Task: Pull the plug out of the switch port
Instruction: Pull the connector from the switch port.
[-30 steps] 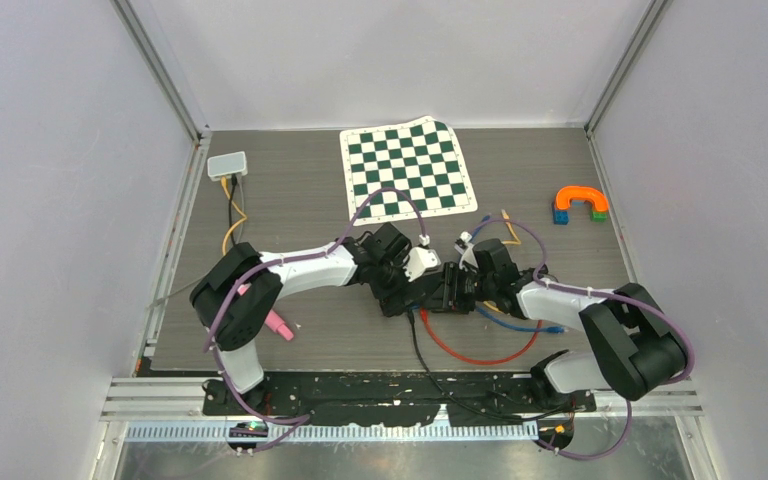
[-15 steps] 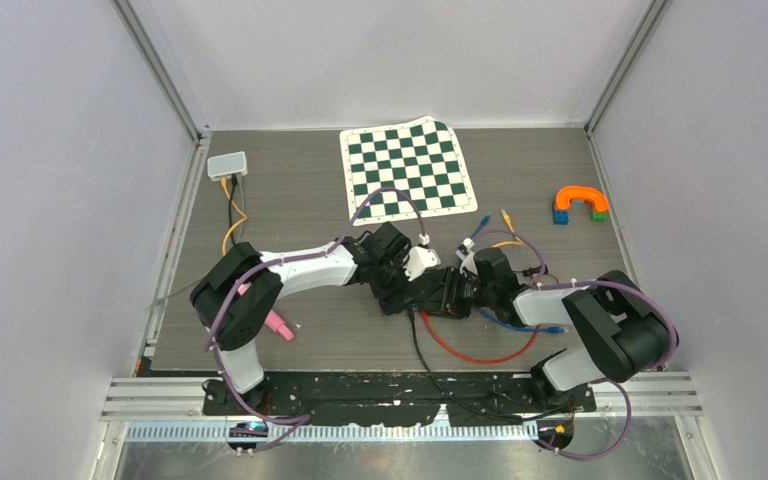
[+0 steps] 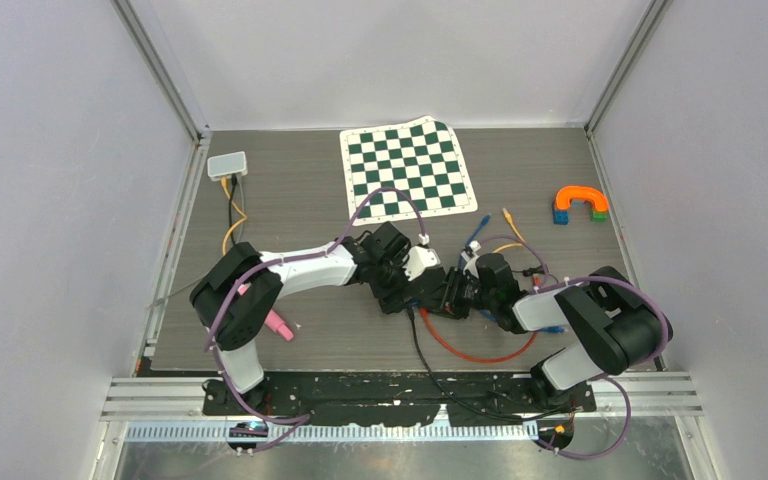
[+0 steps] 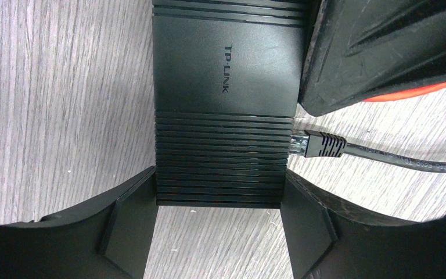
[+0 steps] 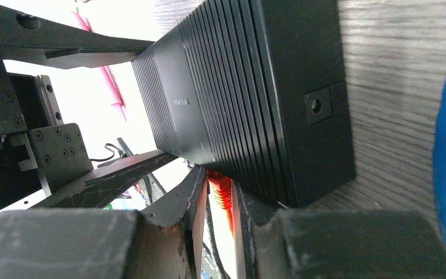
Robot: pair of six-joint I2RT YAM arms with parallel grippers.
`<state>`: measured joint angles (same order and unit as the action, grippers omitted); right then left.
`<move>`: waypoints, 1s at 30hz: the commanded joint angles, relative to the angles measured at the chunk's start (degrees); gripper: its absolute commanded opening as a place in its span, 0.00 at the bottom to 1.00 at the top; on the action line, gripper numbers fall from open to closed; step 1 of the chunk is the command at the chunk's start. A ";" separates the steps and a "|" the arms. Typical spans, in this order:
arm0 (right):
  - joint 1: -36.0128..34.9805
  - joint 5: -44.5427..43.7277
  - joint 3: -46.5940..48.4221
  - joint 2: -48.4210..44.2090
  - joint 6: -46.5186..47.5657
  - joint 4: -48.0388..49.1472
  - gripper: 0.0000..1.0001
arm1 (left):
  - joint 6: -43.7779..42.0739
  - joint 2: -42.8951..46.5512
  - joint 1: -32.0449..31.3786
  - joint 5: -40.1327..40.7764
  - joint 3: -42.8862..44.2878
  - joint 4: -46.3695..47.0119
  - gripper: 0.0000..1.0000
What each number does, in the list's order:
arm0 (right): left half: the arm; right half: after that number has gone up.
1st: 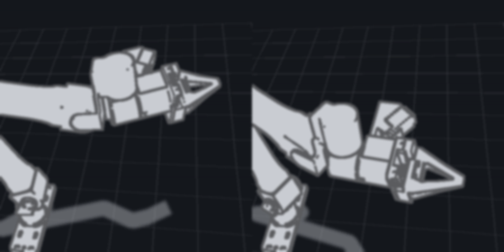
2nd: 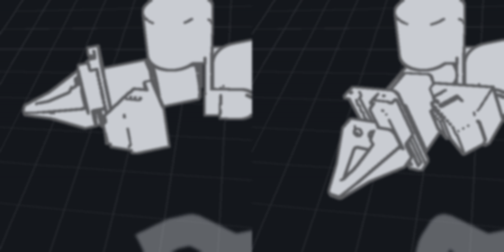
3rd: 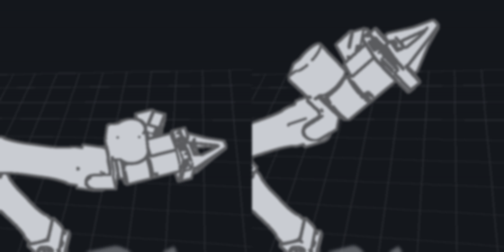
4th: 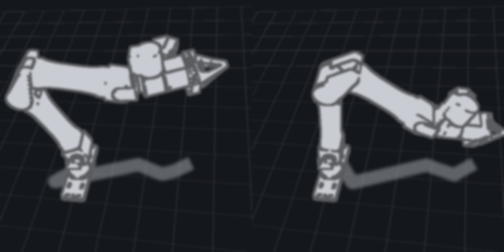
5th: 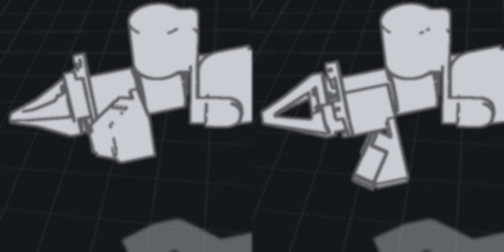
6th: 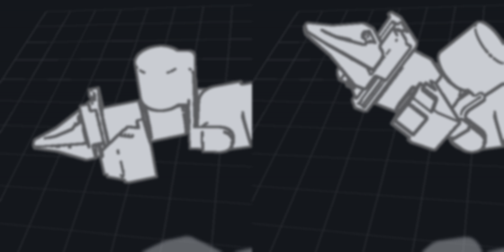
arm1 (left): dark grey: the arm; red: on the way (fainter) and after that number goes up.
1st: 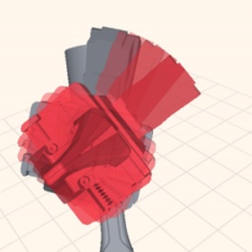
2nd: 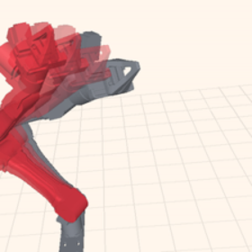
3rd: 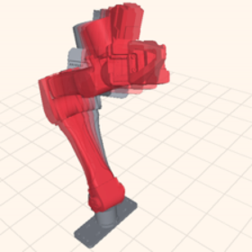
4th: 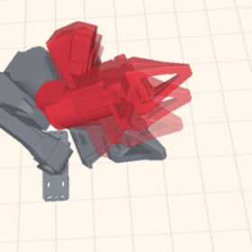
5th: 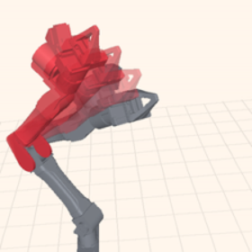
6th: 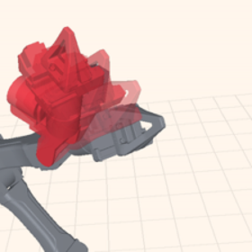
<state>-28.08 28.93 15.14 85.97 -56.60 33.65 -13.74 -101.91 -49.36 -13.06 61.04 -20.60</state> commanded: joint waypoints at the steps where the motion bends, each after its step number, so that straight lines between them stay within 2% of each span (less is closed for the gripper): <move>1: -0.02 -5.82 -0.75 -1.54 0.54 -1.50 0.22 | 1.69 0.92 -0.63 -3.38 -1.39 -1.28 0.72; 3: 0.00 -6.01 -0.85 -2.18 0.71 -2.15 0.23 | 1.65 0.99 -0.63 -3.34 -1.43 -1.22 0.72; 8: -0.05 -6.93 -1.09 -3.02 0.80 -3.10 0.40 | 1.98 1.19 -0.65 -3.34 -1.31 -1.15 0.71; 10: -0.07 -7.48 -1.03 -2.83 0.80 -3.19 0.42 | 2.36 1.60 -0.65 -3.49 -1.41 -0.87 0.71; 13: -0.01 -7.76 -0.73 -2.04 0.60 -2.99 0.41 | 2.94 1.86 -0.65 -3.88 -1.58 -0.46 0.70; 22: -0.08 -7.33 -0.56 -2.39 1.58 -3.41 0.21 | 3.19 2.07 -0.65 -3.99 -2.27 -0.23 0.69; 26: -0.18 -7.16 -0.24 -3.95 3.14 -6.05 0.23 | 3.38 2.05 -0.65 -4.22 -2.68 0.20 0.68; 30: -0.14 -8.25 -0.16 -5.95 4.50 -8.85 0.35 | 3.37 1.82 -0.73 -4.45 -2.89 0.31 0.68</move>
<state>-28.40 25.85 14.72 82.19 -55.22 30.00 -12.01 -101.19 -49.43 -13.45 59.68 -18.41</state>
